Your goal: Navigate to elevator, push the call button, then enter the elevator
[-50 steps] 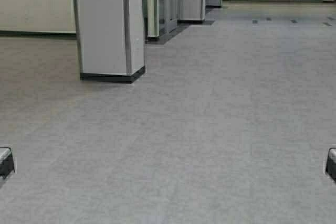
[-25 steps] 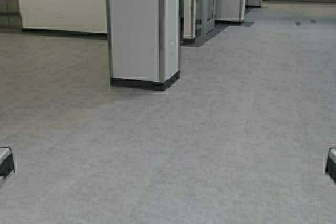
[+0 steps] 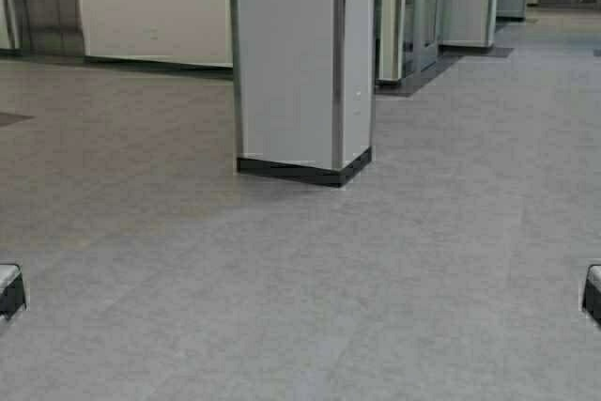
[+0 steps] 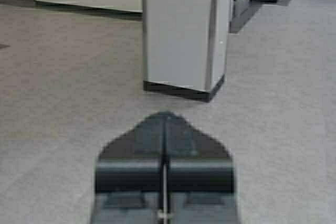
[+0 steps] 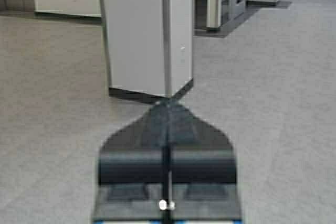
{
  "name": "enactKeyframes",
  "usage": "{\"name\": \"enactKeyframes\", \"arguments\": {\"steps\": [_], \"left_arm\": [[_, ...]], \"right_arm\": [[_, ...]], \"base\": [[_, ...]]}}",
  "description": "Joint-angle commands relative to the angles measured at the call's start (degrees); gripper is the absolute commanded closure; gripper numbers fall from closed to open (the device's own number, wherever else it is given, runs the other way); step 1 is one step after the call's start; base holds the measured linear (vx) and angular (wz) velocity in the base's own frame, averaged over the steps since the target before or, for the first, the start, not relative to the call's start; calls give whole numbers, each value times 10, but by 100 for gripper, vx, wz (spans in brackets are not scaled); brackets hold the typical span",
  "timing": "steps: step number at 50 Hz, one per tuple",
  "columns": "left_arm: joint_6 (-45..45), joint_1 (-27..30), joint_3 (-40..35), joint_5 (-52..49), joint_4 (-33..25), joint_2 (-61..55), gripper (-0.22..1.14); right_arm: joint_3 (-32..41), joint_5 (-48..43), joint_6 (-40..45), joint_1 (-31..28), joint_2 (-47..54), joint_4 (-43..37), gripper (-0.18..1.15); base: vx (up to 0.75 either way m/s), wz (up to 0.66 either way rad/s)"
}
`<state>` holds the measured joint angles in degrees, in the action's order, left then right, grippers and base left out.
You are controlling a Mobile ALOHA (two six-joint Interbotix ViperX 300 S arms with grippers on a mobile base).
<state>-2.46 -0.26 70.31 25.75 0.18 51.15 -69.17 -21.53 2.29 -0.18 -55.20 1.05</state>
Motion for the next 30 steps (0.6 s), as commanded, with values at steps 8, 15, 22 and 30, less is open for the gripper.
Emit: {"name": "enactKeyframes", "arguments": {"steps": [8, 15, 22, 30], "left_arm": [[0, 0, -10, 4, 1, -10, 89], [1, -1, -10, 4, 2, 6, 89], [-1, 0, -10, 4, 2, 6, 89], [-1, -1, -7, 4, 2, 9, 89]], "right_arm": [[10, -5, -3, 1, -3, 1, 93], [11, -5, -1, 1, -3, 1, 93], [11, -5, -3, 1, -4, 2, 93], [9, -5, -1, 1, -4, 1, 93]], "base": [[73, 29], [72, 17], [72, 11], [74, 7]]}}
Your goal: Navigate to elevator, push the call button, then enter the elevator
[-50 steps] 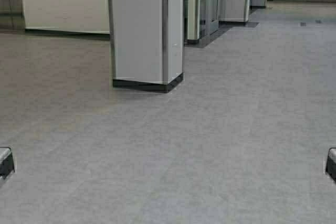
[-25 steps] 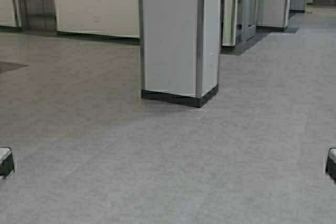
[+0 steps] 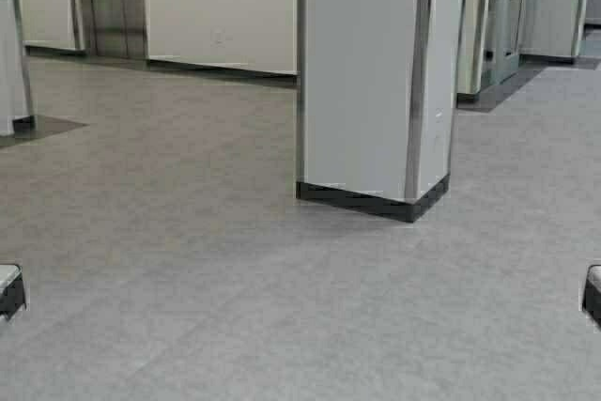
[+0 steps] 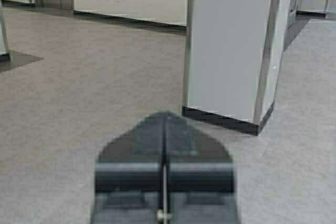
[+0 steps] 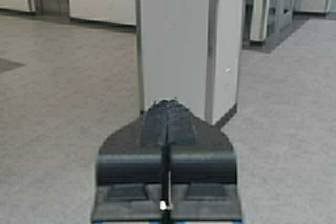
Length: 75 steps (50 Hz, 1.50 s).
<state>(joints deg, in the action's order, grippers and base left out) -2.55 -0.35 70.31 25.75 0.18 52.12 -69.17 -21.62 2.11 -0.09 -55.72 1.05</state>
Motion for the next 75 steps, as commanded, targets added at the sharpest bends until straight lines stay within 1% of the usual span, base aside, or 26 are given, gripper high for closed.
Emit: {"name": "enactKeyframes", "arguments": {"steps": [1, 17, 52, 75], "left_arm": [[0, 1, -7, 4, 2, -2, 89], [-2, 1, -8, 7, 2, 1, 89], [-4, 1, 1, 8, 2, 3, 89], [-9, 1, 1, 8, 2, -7, 89]], "right_arm": [[9, -5, 1, 0, 2, 1, 93], [9, -5, 4, 0, -18, 1, 93], [14, -5, 9, 0, 10, 1, 93], [12, -6, 8, 0, 11, 4, 93]], "base": [[74, 2], [71, 14], [74, 14], [74, 29]]}}
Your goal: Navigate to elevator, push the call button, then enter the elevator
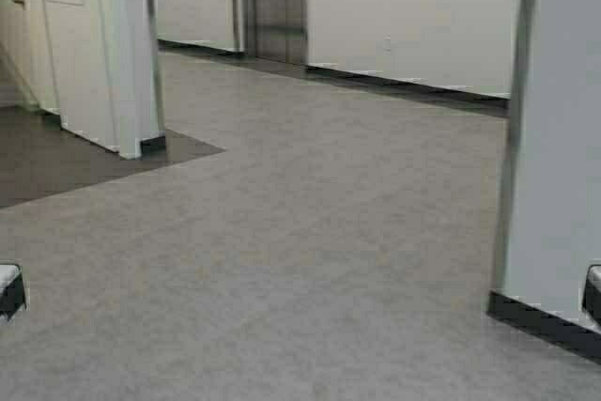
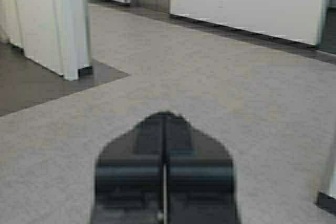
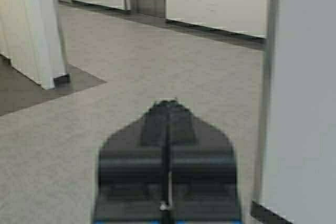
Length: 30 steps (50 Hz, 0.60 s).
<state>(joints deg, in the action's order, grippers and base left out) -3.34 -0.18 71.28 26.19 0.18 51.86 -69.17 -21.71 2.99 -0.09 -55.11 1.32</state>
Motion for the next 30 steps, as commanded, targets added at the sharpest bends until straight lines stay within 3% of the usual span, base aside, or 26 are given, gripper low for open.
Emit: {"name": "enactKeyframes", "arguments": {"steps": [1, 30], "left_arm": [[-1, -1, -9, 4, 2, -4, 89], [-3, -1, -9, 5, 2, -11, 89]], "right_arm": [[13, -5, -1, 1, 4, 1, 93], [12, -8, -3, 1, 4, 2, 93]], "base": [[74, 26], [75, 13]]}}
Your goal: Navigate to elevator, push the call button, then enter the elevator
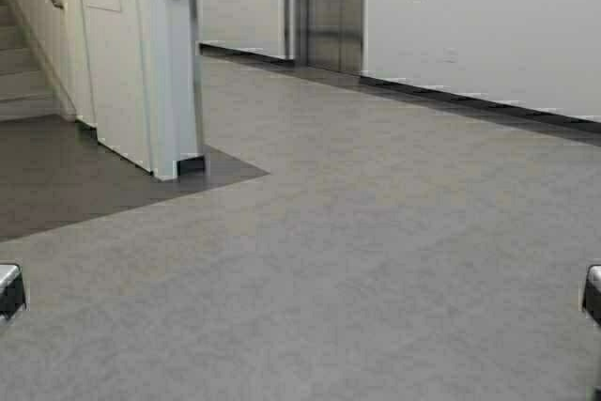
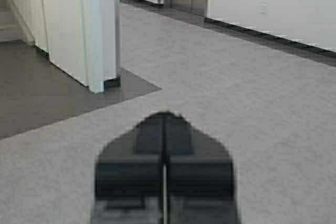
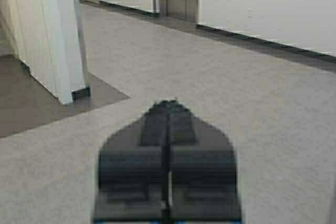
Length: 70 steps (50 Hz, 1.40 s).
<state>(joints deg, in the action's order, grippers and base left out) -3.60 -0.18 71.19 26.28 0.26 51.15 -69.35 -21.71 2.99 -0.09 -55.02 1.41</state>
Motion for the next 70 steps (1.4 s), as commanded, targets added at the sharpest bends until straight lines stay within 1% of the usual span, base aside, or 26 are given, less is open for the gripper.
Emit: {"name": "enactKeyframes", "arguments": {"steps": [1, 22, 70], "left_arm": [[1, -1, -10, 4, 1, -4, 89], [-1, -1, -11, 5, 1, -4, 89], [-2, -2, -13, 6, 0, -5, 89]], "right_arm": [[15, -8, -4, 0, 4, 1, 93], [12, -7, -4, 0, 4, 2, 93], [4, -10, -2, 1, -8, 2, 93]], "base": [[73, 15], [76, 7], [76, -12]]}}
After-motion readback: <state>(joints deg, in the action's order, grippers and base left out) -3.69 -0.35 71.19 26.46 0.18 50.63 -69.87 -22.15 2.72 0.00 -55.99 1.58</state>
